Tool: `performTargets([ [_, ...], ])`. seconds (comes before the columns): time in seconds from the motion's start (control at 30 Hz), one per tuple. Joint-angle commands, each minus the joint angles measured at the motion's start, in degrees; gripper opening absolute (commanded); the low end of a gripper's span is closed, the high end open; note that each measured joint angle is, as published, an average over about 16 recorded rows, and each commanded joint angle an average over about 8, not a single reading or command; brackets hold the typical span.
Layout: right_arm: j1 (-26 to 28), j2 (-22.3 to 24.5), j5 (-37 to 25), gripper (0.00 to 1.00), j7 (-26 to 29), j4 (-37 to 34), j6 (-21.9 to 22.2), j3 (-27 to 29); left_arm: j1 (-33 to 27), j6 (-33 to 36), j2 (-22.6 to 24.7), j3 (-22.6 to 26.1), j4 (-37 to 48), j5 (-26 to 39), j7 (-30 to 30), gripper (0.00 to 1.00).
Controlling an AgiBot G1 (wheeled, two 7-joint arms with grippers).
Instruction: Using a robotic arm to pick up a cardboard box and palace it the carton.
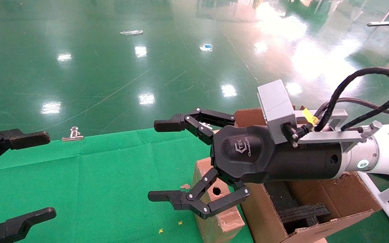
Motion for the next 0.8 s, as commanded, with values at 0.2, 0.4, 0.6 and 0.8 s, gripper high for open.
performTargets([
  [0.2,0.00,0.00,0.00,1.00,-0.01,0.00,0.01,-0.01,0.00,-0.01,0.00,-0.01,0.01,0.00,0.00,1.00],
  [0.4,0.52,-0.42,-1.69,1.00,0.91,0.78,0.39,-1.11,-0.02,-0.01,0.00,0.02,0.04,-0.01,0.01,1.00],
  [0.6,3.87,-1.58,-8.91,1.00,3.99,3.16,-0.16,-5.37,-0.04,-0.01,-0.01,0.05,0.06,-0.02,0.03,1.00],
  [0.8,11.69,-4.45,-21.32,1.00,7.05,4.17,-3.82,-14.91,-0.05,-0.01,-0.01,0.08,0.07,-0.04,0.05,1.00],
])
